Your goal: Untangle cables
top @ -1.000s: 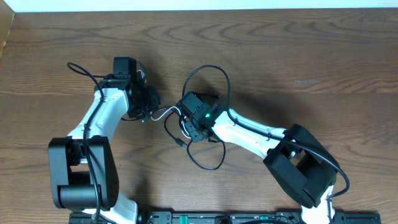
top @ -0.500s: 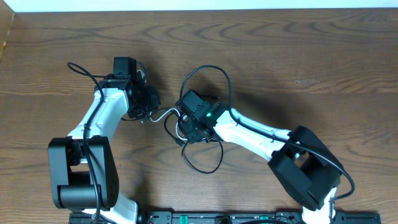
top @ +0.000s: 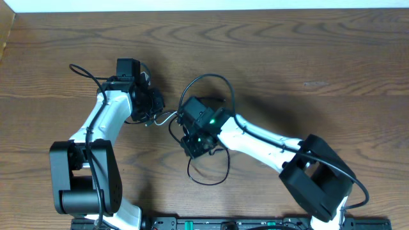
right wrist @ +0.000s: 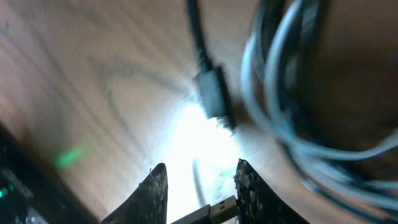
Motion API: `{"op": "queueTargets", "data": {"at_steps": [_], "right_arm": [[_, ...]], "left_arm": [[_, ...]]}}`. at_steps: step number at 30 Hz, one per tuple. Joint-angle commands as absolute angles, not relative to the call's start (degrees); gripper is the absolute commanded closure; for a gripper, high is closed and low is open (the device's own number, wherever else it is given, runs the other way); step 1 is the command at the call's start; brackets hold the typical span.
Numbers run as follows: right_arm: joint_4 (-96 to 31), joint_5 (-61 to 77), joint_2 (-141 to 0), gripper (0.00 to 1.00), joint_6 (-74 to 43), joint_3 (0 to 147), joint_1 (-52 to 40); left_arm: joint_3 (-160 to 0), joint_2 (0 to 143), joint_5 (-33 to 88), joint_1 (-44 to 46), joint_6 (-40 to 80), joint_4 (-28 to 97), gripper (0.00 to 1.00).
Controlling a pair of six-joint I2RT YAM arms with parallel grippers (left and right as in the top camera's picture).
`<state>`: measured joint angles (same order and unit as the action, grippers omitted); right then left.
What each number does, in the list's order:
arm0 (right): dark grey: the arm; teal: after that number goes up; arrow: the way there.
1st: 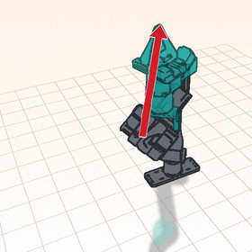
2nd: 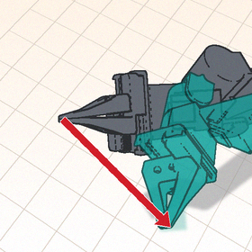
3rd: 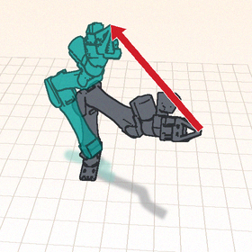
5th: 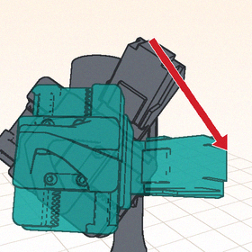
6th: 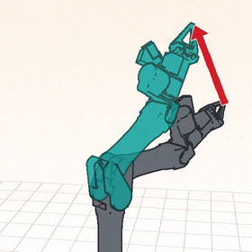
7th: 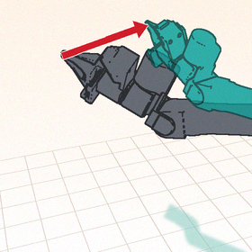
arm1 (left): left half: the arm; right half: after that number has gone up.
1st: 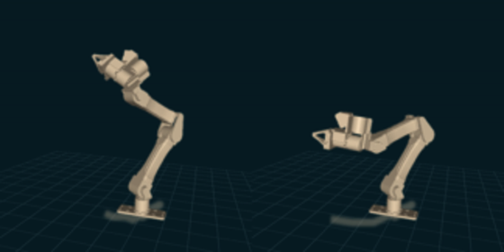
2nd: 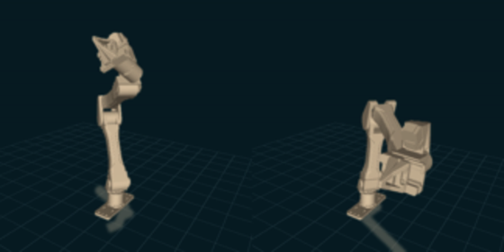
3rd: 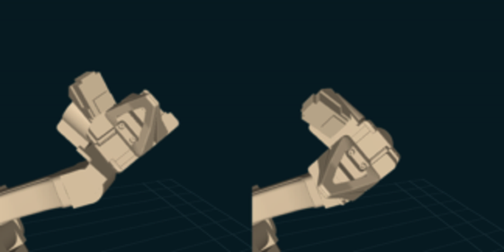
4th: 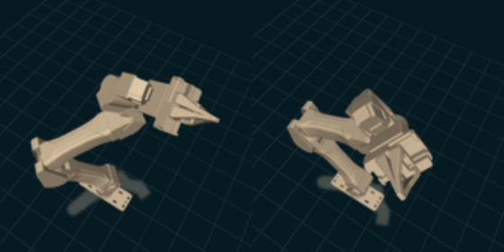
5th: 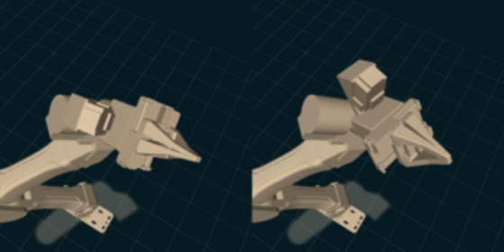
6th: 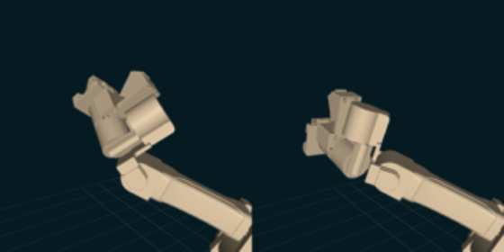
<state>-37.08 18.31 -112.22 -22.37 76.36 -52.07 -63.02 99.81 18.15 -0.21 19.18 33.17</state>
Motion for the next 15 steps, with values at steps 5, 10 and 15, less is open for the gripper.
{"op": "queueTargets", "data": {"at_steps": [5,10,15], "right_arm": [[-40.69,19.40,-110.93,0.72,-20.36,76.71,-56.34],[-45.50,15.53,-110.93,0.60,-19.62,76.71,-56.97],[-50.11,9.87,-110.93,0.43,-19.31,76.69,-56.93]], "left_arm": [[-62.67,99.66,18.83,-0.30,18.00,33.34,0.88],[-62.67,99.66,18.83,-0.30,18.00,33.34,0.87],[-62.67,99.66,18.81,-0.32,18.00,33.32,0.87]]}}
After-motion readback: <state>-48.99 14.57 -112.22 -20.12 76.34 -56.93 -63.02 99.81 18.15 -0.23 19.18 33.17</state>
